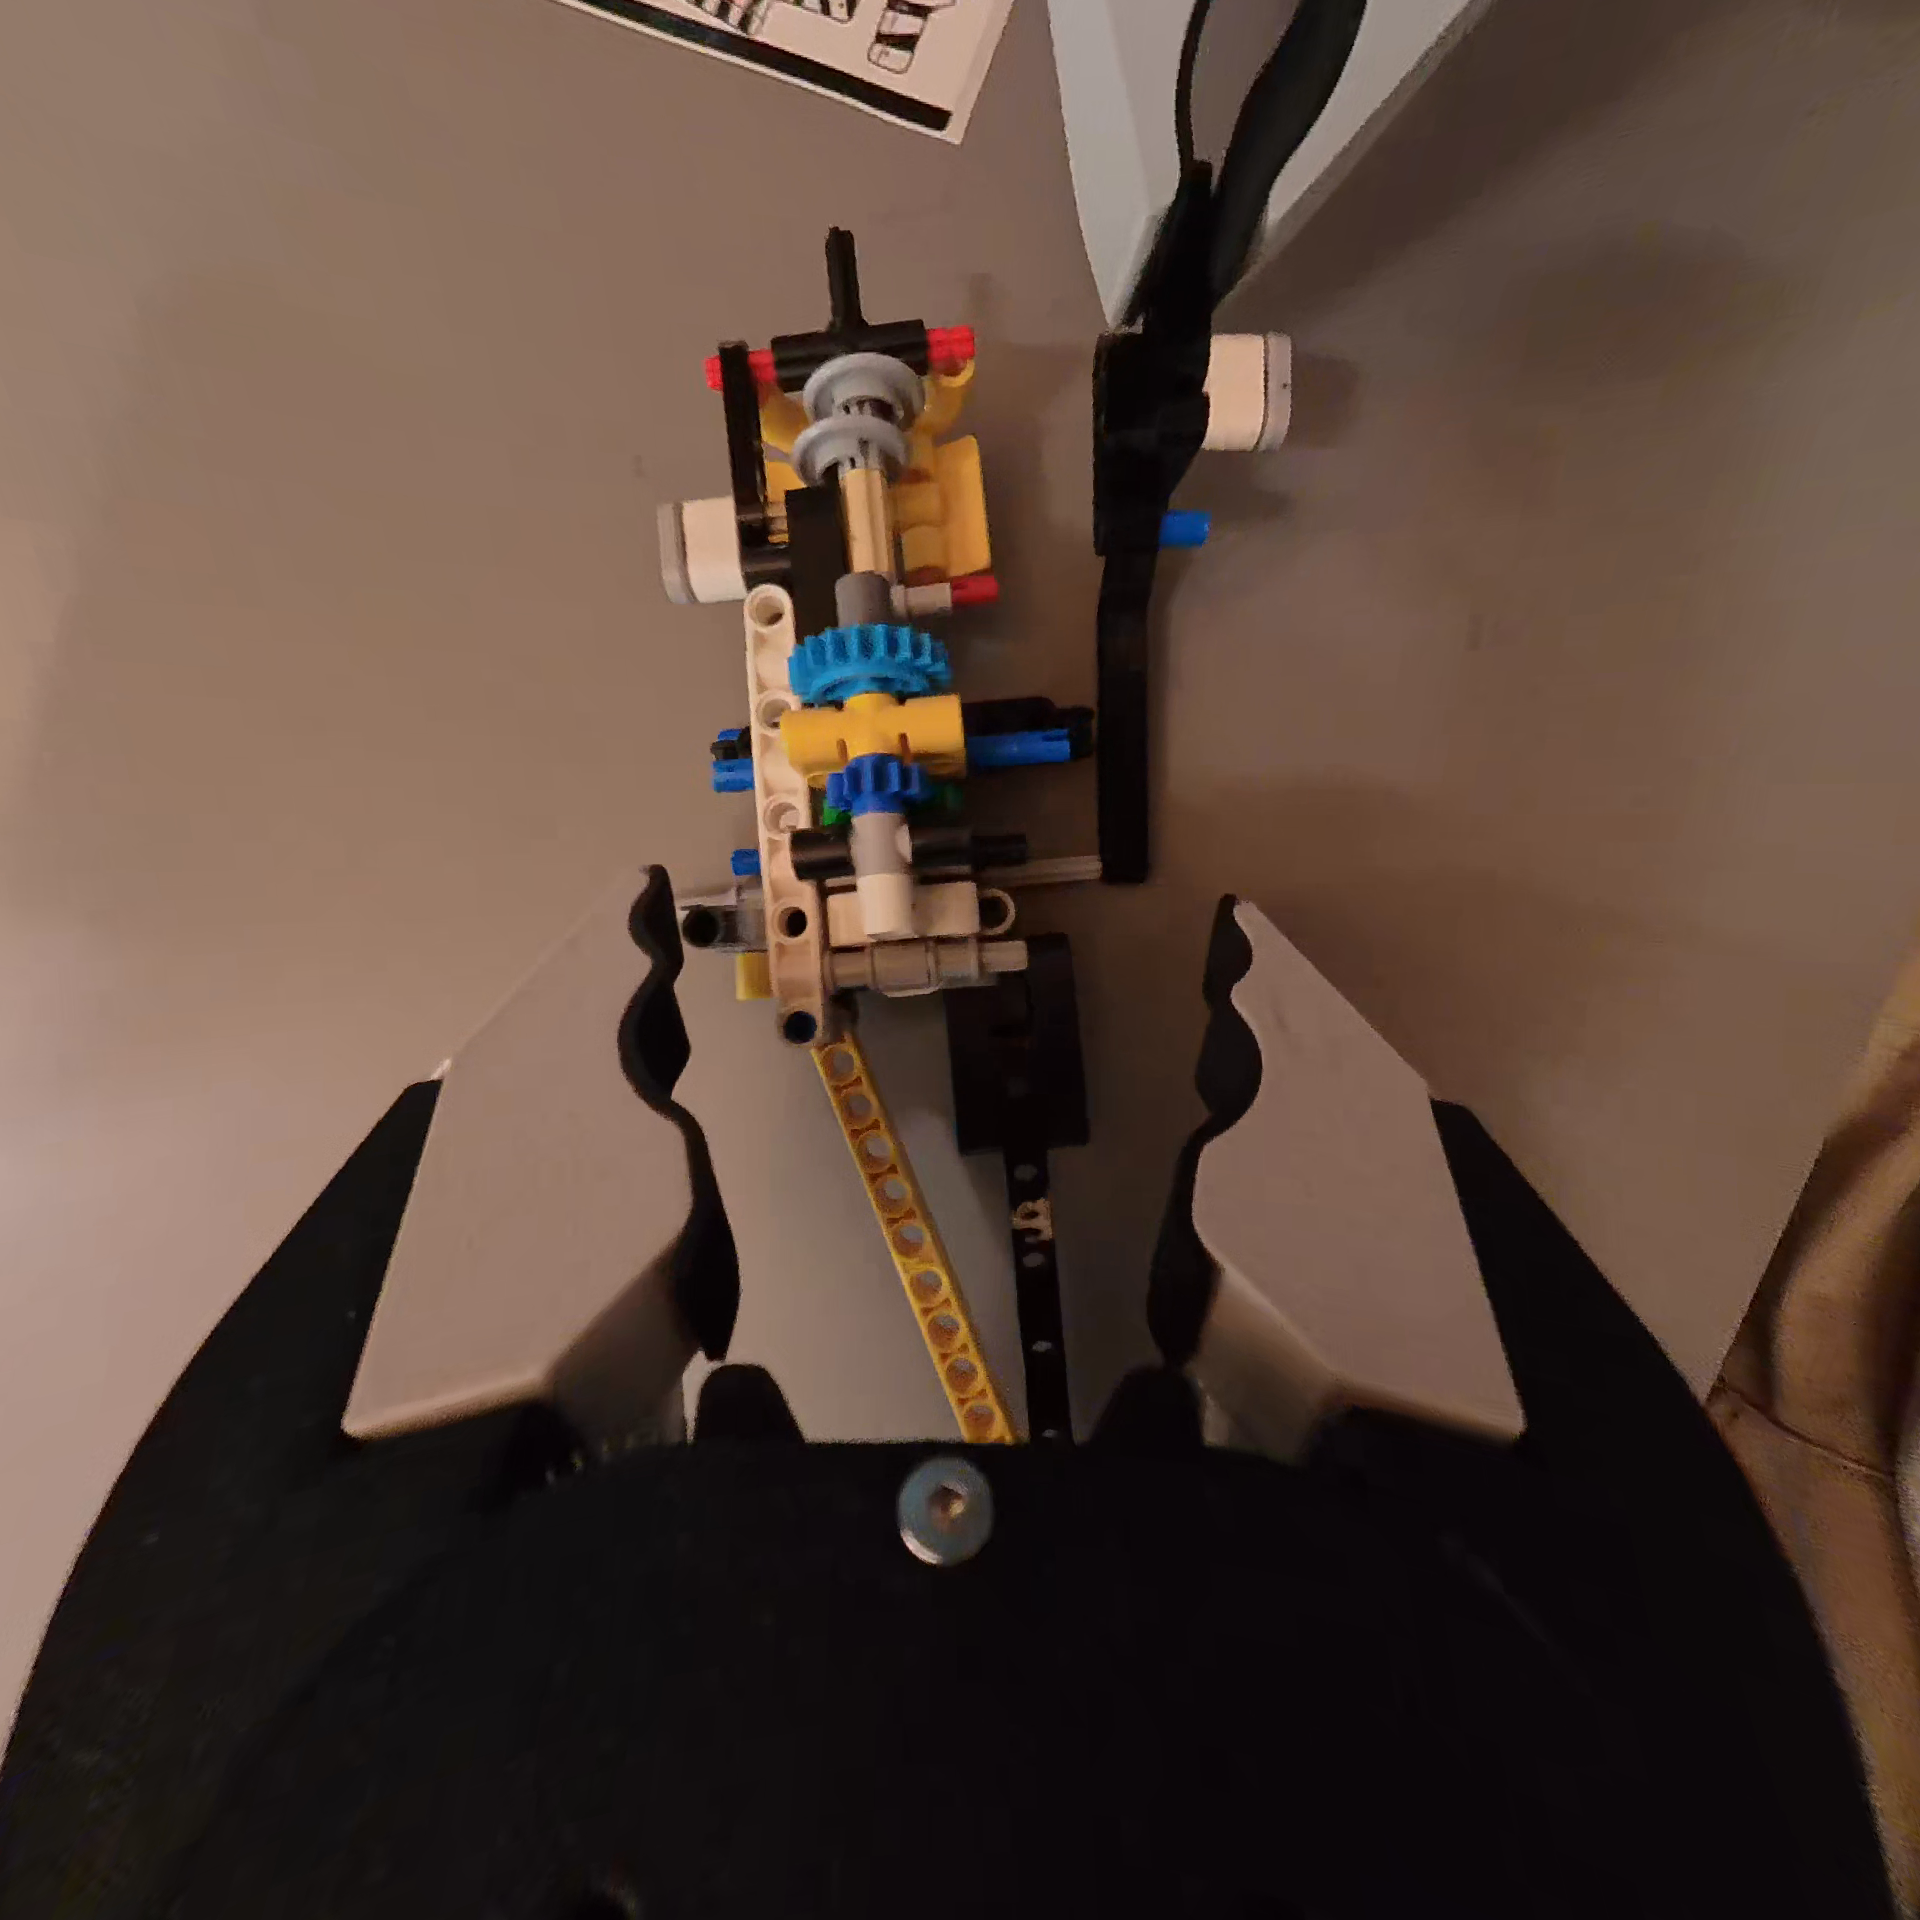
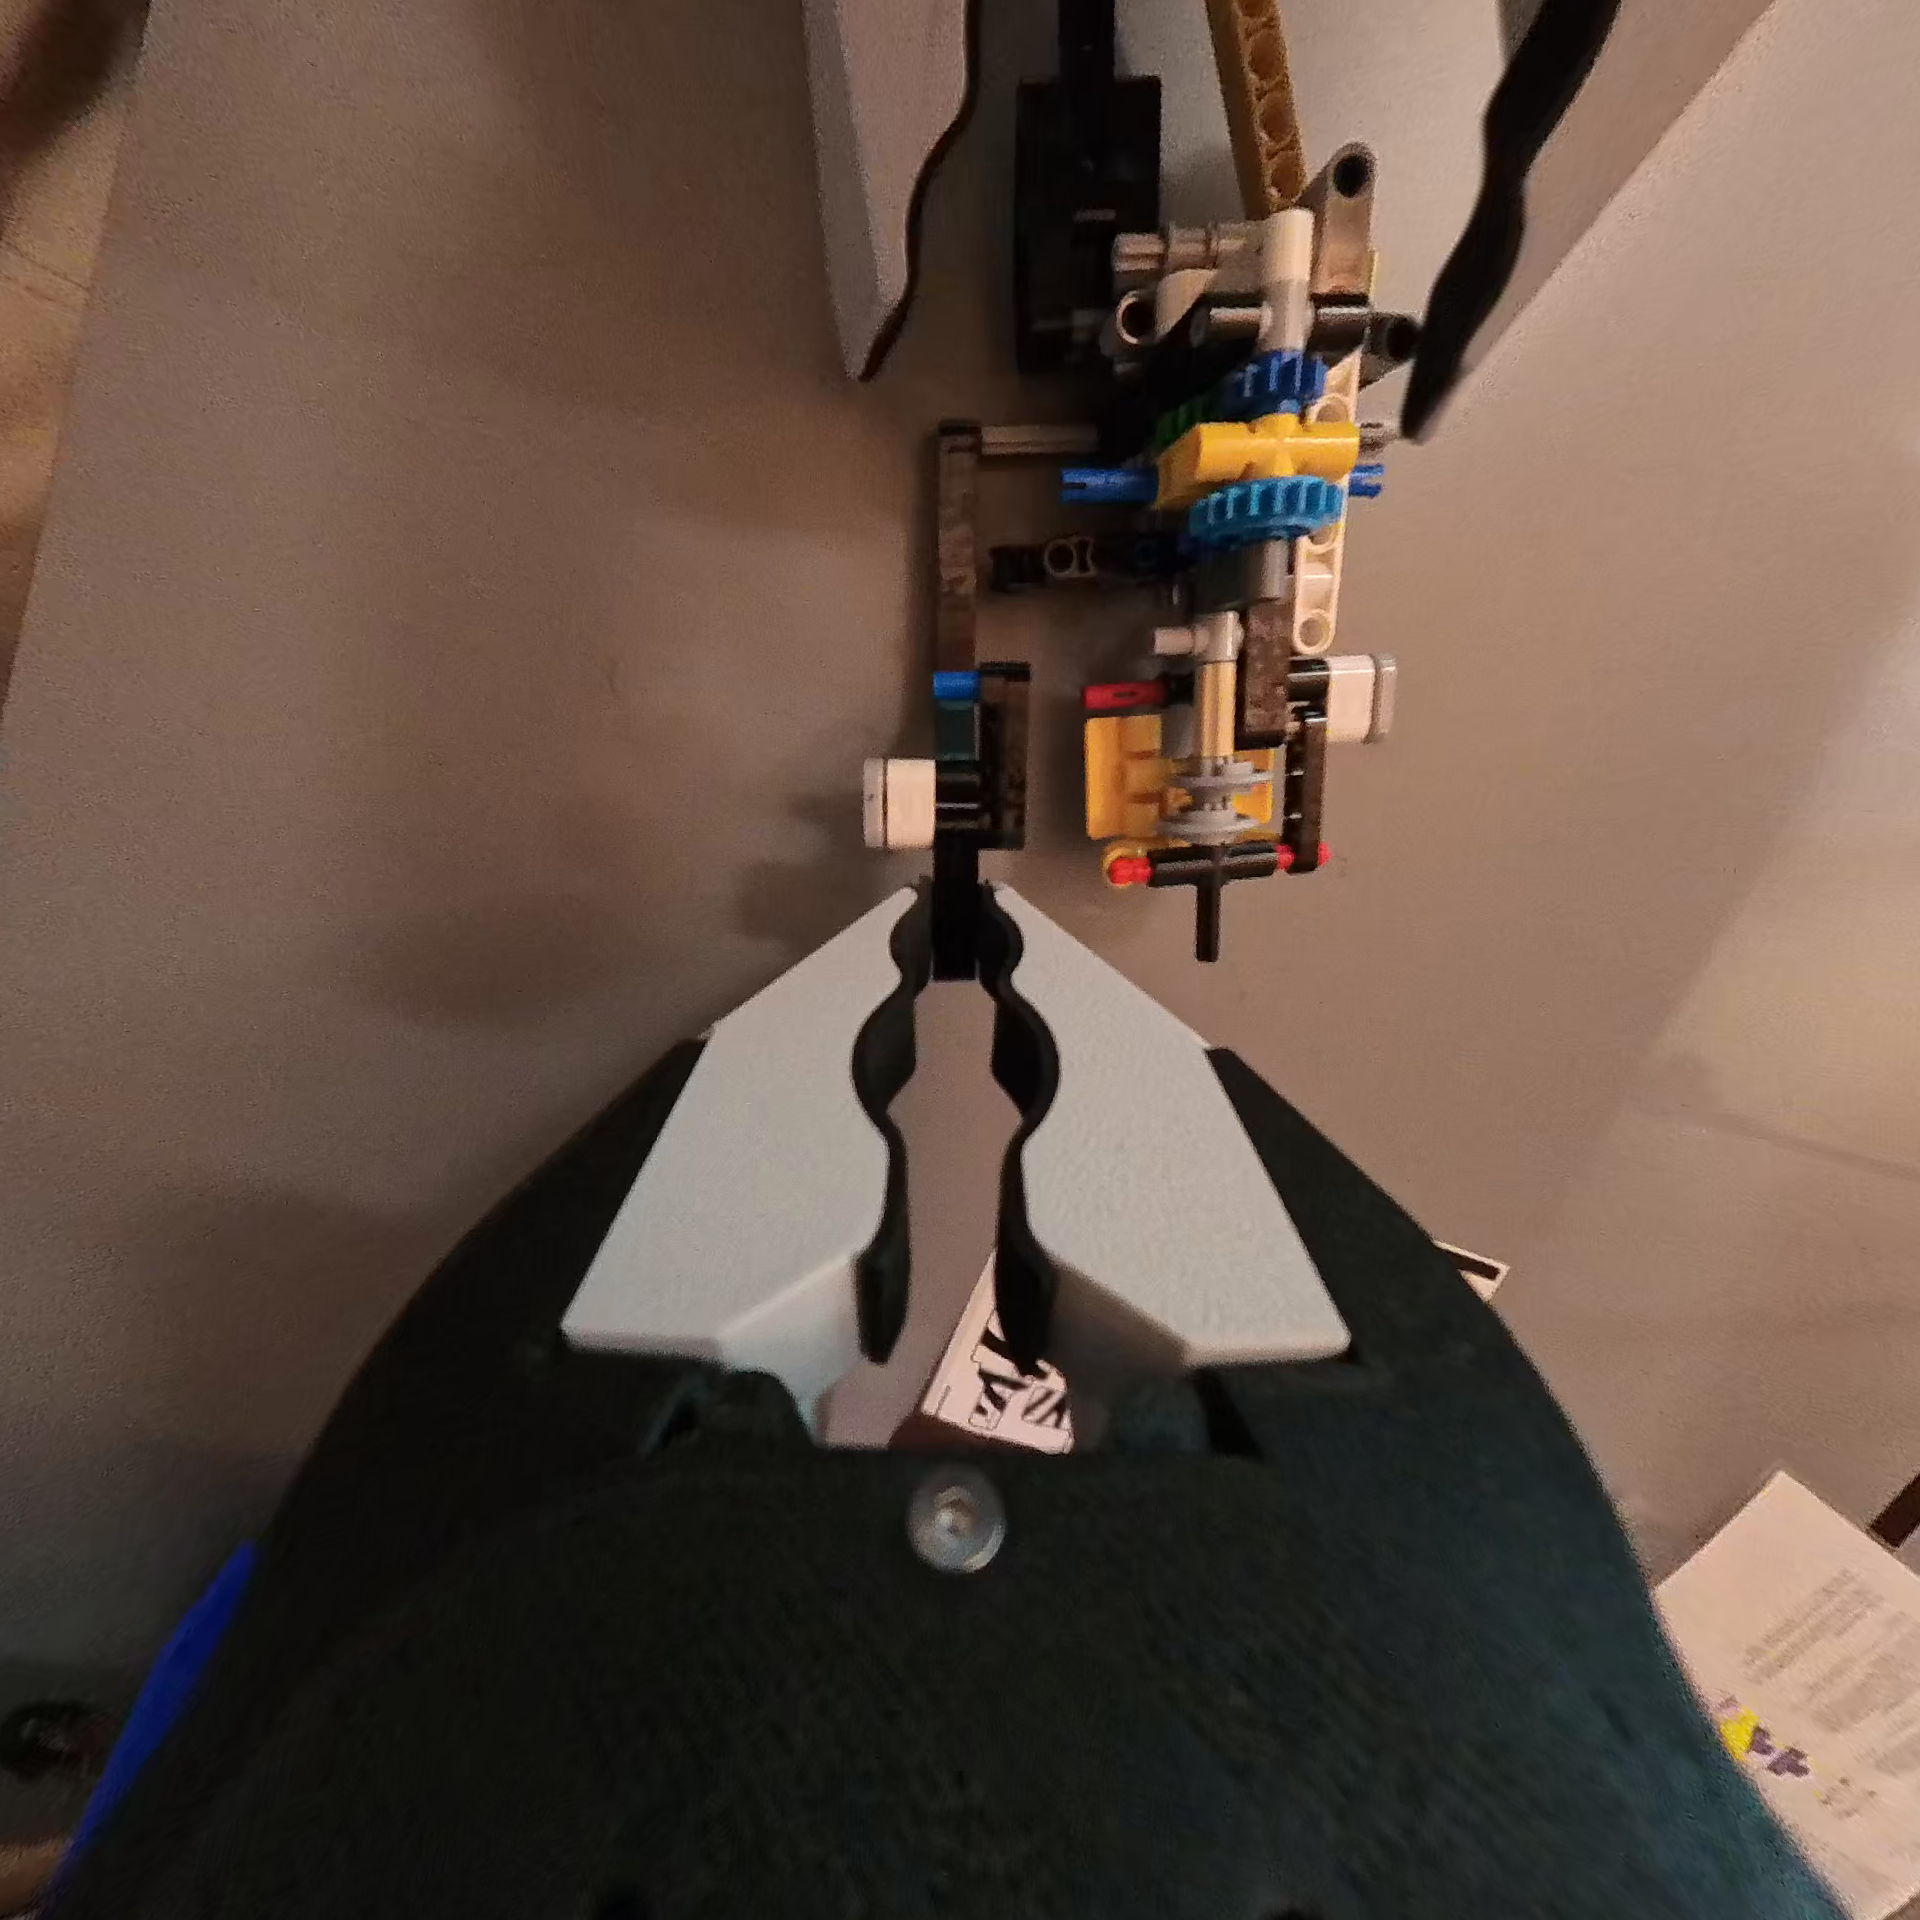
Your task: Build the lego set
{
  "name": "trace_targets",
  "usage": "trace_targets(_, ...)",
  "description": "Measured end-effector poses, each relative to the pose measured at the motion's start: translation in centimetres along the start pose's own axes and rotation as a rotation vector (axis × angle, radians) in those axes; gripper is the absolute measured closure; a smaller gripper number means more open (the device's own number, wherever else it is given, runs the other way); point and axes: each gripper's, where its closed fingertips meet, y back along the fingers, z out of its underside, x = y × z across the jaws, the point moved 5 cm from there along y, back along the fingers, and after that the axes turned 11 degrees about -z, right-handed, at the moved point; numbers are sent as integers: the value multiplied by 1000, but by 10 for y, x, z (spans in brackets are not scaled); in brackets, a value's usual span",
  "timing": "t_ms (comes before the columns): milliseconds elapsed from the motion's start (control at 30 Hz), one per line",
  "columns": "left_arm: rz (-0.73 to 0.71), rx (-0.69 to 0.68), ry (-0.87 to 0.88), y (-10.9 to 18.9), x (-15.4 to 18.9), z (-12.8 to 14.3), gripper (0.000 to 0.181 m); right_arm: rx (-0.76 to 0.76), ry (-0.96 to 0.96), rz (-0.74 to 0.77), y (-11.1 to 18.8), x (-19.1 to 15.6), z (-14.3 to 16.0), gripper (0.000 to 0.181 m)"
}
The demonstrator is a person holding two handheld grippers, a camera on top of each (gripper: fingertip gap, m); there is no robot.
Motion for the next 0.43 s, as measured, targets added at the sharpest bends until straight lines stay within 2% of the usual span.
trace_targets(433, -46, 25, -15, -5, -1, 0, 87, 36, -18, -14, -2, 2, 4, 175)
